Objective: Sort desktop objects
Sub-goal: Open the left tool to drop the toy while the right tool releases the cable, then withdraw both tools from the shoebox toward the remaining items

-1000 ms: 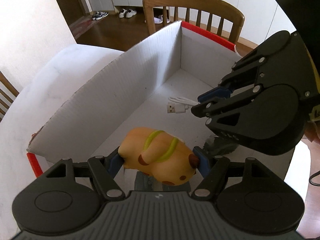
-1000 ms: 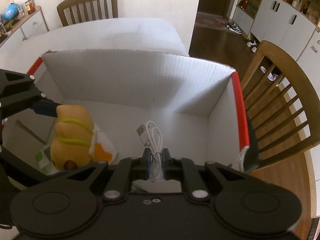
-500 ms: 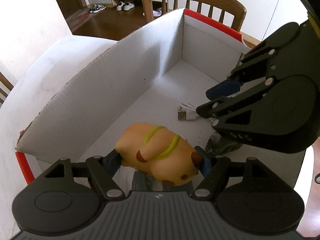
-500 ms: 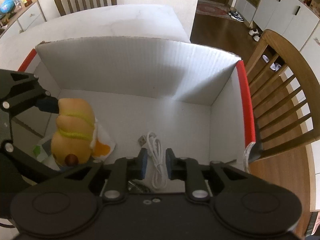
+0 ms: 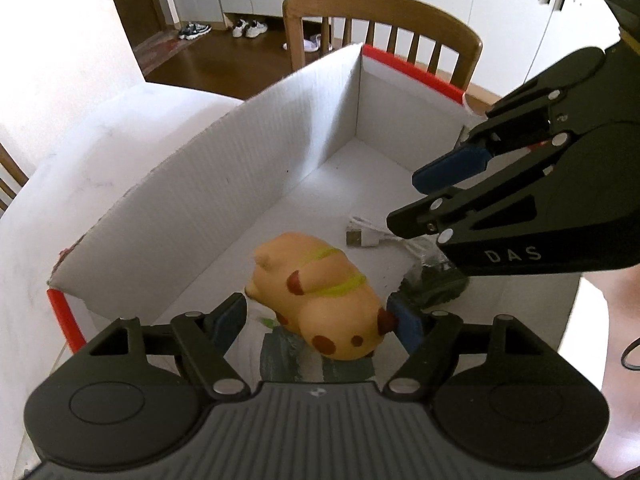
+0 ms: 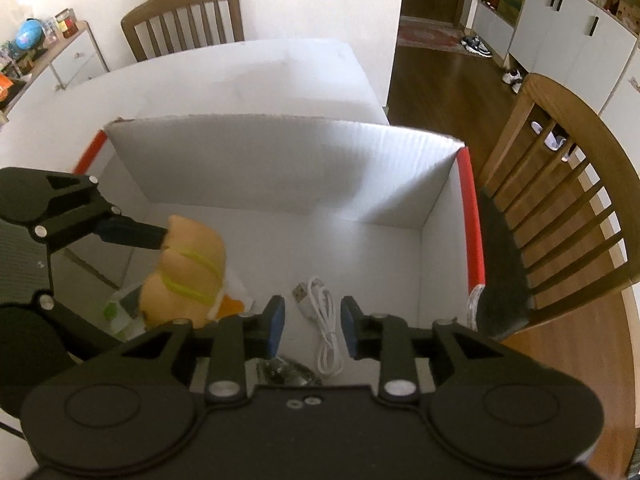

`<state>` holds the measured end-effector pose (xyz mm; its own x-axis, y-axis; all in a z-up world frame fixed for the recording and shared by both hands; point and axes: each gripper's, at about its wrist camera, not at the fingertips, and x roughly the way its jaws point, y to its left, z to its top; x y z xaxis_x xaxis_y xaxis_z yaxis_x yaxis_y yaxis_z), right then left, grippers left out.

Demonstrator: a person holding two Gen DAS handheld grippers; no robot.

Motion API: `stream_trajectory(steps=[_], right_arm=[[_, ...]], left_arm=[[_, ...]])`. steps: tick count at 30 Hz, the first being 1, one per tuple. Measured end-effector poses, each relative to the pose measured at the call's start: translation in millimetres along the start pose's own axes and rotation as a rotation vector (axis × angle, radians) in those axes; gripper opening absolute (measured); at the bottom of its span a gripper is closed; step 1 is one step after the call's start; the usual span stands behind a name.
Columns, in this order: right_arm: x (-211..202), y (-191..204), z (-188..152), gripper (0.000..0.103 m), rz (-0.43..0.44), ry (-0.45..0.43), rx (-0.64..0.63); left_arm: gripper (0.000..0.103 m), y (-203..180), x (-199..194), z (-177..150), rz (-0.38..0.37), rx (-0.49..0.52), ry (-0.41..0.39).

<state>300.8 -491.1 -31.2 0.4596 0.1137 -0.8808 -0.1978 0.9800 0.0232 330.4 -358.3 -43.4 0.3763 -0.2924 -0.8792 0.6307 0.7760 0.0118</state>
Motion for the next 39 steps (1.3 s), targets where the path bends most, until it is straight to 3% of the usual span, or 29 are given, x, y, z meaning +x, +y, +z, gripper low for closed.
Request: stream_trajectory(steps=[4, 8, 12, 24, 39], right_arm=[[-14.5, 1.9, 0.6, 0.031, 0.014, -0.021, -0.002], [-26.5, 2.0, 2.6, 0.051, 0.007, -0.058, -0.010], [-38.8, 4.0, 0.0, 0.056, 0.014, -0.076, -0.014], [-65.8, 23.1, -13.7, 0.061, 0.033, -0.122, -0.011], [-88.3, 83.3, -22.5, 0.063, 0.055, -0.192, -0.070]], left_arm=[[0.077, -0.4, -9.8, -2.5, -0.002, -0.008, -0.023], [0.077, 0.5, -22.0, -7.0, -0.007, -0.013, -0.049], [0.077, 0.1, -34.4, -13.2, -0.011, -0.022, -0.075], [0.077, 8.2, -78.1, -44.8, -0.006, -0.084, -0.162], [0.077, 28.9, -127.4, -102.4, 0.017, -0.171, -0.256]])
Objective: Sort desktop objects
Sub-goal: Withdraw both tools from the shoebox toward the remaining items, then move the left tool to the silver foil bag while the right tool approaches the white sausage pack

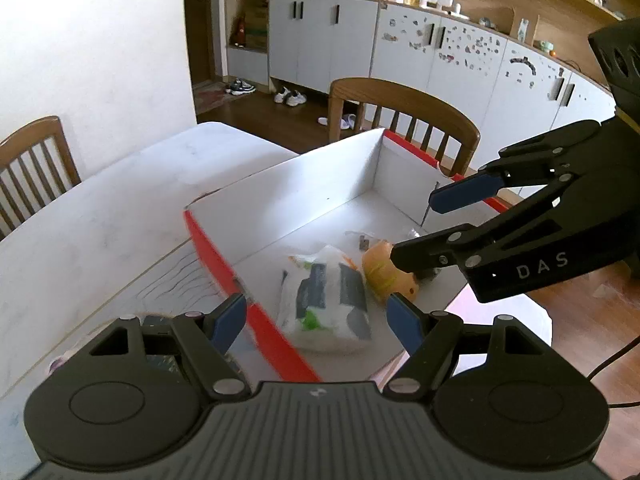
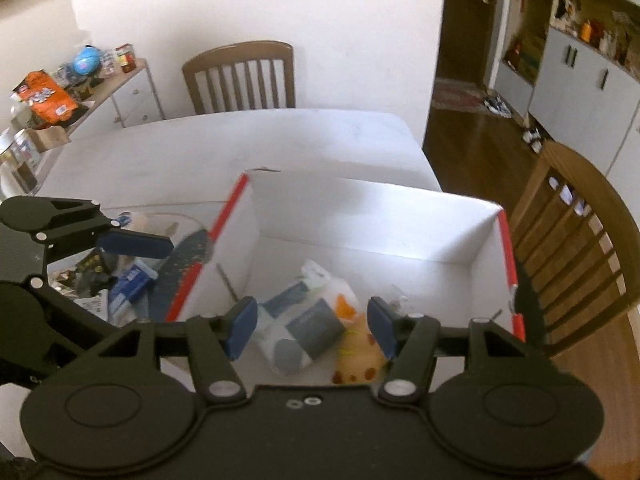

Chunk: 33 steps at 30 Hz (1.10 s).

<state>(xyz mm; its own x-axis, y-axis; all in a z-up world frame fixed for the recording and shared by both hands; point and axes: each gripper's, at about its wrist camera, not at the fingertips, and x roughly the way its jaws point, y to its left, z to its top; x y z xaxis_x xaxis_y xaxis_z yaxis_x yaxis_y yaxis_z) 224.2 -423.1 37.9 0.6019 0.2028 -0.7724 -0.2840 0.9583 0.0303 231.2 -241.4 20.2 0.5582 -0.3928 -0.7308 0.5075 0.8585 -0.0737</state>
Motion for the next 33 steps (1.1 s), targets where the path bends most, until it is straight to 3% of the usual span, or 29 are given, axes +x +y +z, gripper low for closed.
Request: stream_trajectory(steps=[8, 13, 15, 22, 26, 33], right_arm=[[-1.2, 37.3, -4.7, 0.065, 0.013, -0.023, -0.002], [-1.0, 61.6, -7.0, 0.066, 0.018, -0.040, -0.001], [-1.4, 72.4, -8.7, 0.073, 0.029, -0.055, 0.000], [1.8, 111.5, -13.6, 0.079, 0.058, -0.077, -0.015], [4.8, 133.0, -15.9, 0.082, 0.067, -0.087, -0.009], [11.1, 168.7, -24.5, 0.085, 0.075, -0.087, -0.013]], left_arm=[[0.077, 20.9, -28.9, -26.6, 0.002, -0.018, -0.017], [0.082, 35.2, -46.6, -42.0, 0.004, -0.021, -0.032], [0.083, 42.3, -53.2, -48.7, 0.009, -0.028, -0.032], [0.090, 71.8, -79.0, -78.8, 0.043, -0.073, -0.045], [0.103, 88.7, -92.3, -95.8, 0.063, -0.085, -0.053], [0.103, 118.2, -109.4, -126.0, 0.086, -0.111, -0.055]])
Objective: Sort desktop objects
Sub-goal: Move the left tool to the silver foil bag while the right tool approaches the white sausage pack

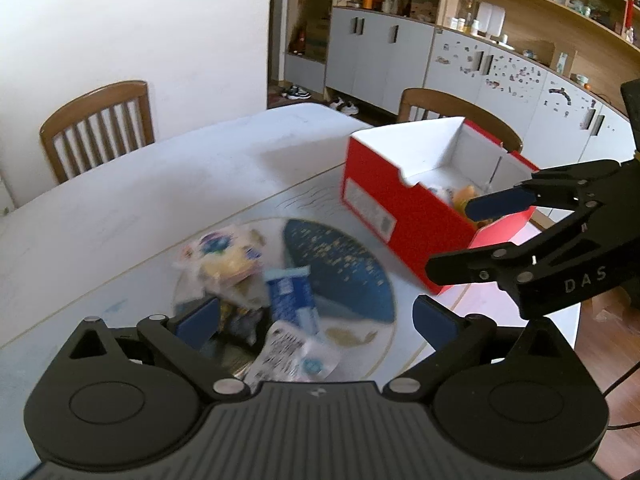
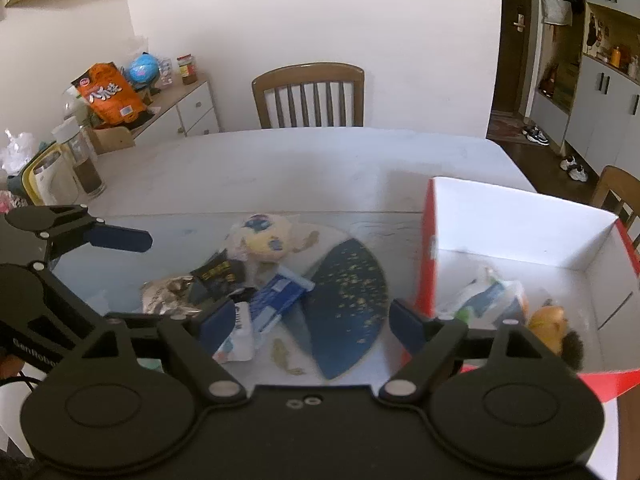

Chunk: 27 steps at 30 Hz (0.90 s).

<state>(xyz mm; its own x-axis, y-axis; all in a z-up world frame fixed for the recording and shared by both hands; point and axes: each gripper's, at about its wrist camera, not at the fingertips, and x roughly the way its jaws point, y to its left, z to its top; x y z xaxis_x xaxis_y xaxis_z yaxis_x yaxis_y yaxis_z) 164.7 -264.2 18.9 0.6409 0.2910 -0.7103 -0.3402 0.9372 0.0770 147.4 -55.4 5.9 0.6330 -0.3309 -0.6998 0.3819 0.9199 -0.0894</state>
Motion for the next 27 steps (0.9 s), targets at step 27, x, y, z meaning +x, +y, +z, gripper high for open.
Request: stream_trajectory(steps=[27], right_arm=[[45.7, 72.3, -31.0, 0.086, -0.020, 0.062, -0.088]], left_arm=[[0.103, 82.4, 2.6, -66.1, 0.017, -0.055, 0.059]])
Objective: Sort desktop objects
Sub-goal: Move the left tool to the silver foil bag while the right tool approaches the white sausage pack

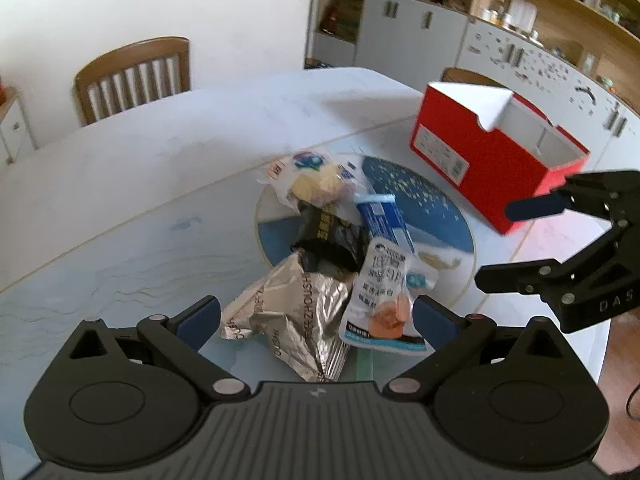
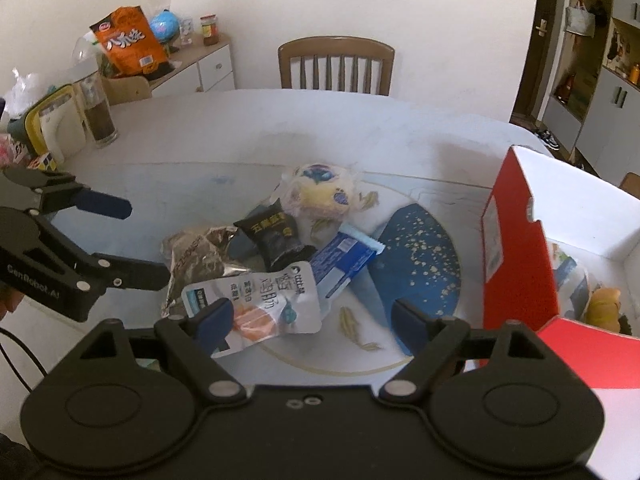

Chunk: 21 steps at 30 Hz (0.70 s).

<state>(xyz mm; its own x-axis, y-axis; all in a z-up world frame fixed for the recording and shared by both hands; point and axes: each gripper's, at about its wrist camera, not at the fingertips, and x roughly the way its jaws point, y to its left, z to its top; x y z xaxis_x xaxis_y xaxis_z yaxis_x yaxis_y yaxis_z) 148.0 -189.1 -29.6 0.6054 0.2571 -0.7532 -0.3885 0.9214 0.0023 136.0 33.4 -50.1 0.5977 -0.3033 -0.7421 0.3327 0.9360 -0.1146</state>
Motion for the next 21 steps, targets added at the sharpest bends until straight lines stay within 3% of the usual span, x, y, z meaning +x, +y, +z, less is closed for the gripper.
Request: stream_trajectory(steps=[12, 21], right_arm=[[21.6, 19.9, -0.8, 0.086, 0.006, 0.027, -0.030], [49.9, 18.5, 6.5, 0.086, -0.078, 0.028, 0.050]], left_arm=[[0.103, 15.6, 17.4, 2.1, 0.010, 0.005, 0.013], [0.103, 25.4, 30.7, 9.9, 0.017, 0.016, 0.015]])
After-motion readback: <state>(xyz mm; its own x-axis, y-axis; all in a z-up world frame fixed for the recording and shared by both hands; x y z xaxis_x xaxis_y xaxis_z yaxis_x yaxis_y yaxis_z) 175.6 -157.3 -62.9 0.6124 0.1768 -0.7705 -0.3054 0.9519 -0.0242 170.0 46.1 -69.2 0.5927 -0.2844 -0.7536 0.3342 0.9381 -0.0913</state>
